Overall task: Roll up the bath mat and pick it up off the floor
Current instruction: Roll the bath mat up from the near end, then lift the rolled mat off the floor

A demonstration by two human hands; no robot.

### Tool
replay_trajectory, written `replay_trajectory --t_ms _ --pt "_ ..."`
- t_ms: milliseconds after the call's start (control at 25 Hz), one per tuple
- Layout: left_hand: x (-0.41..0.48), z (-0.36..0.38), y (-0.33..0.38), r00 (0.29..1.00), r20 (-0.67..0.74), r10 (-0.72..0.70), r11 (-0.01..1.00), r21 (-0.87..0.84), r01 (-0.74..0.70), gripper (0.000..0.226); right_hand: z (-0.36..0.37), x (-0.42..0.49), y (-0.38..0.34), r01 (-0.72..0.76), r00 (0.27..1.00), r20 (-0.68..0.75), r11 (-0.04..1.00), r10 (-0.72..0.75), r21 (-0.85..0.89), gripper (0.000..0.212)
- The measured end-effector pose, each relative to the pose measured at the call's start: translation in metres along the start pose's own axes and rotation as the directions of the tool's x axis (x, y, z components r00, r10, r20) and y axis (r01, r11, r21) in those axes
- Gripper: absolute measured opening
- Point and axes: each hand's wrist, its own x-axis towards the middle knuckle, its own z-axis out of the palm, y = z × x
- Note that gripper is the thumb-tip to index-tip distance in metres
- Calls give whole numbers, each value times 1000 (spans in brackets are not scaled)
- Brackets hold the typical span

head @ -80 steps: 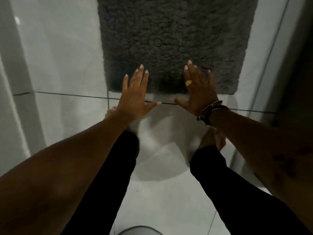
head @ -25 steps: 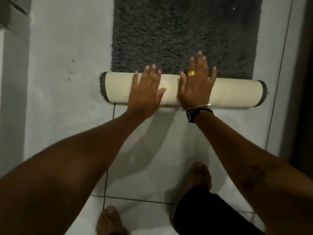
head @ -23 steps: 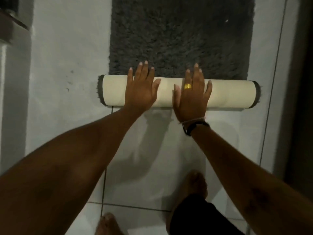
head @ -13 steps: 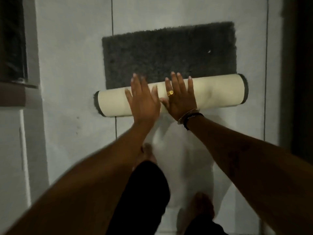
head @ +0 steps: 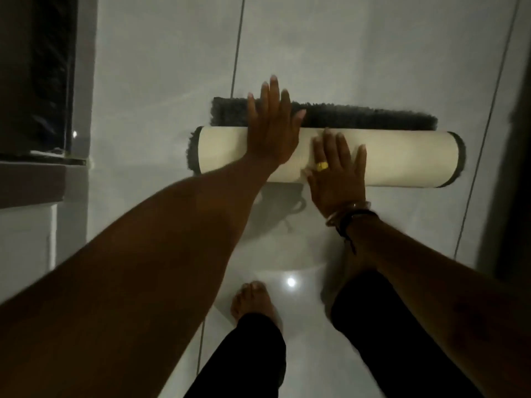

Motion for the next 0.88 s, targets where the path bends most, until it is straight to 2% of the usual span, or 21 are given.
replay_trajectory --t_ms 80,120,160,200,240,280,320,360,400,480,520,680,800,880 --pt "5 -13 10 978 -192 -86 982 -180 51 53 -9 34 12 -37 999 -16 999 37 -7 62" --pt "0 -20 14 921 -340 -193 953 -290 92 45 -17 57 17 -7 999 -51 1000 7 -3 59" --pt "-7 -25 19 835 -411 -366 879 -447 165 37 -28 79 21 4 998 -55 1000 -3 27 57" --pt "-16 -25 24 737 -350 -578 730 -626 275 35 -39 99 26 9 1000 -30 999 -8 41 60" --pt "-26 -22 31 607 -146 -781 465 -784 411 39 -47 116 31 19 999 35 999 -20 26 66" --pt "-35 -18 40 459 169 -872 94 -863 496 49 -53 131 35 29 990 134 999 -33 27 71" --pt "-41 -14 49 370 486 -792 -285 -829 481 62 -59 146 38 20 961 274 998 -35 58 75" --pt "-41 -8 54 370 688 -624 -534 -722 441 74 -62 159 41 -7 919 394 994 -36 107 78" --pt "-37 -2 53 427 778 -461 -651 -624 433 83 -63 170 44 -32 883 468 990 -38 141 82" --pt "-21 3 46 579 770 -267 -679 -577 454 87 -65 189 47 -77 844 536 979 -37 189 97" --pt "-12 3 43 613 752 -242 -675 -584 451 87 -65 198 47 -86 825 564 977 -38 193 100" --pt "-2 -18 43 612 737 -286 -760 -564 324 72 -83 214 34 -92 720 691 978 -63 185 84" --pt "-18 -60 33 626 709 -325 -699 -626 346 69 -119 194 27 -170 691 701 904 -174 392 96" --pt "-28 -107 19 655 676 -337 -637 -676 370 78 -153 178 15 -225 693 674 811 -256 539 91"
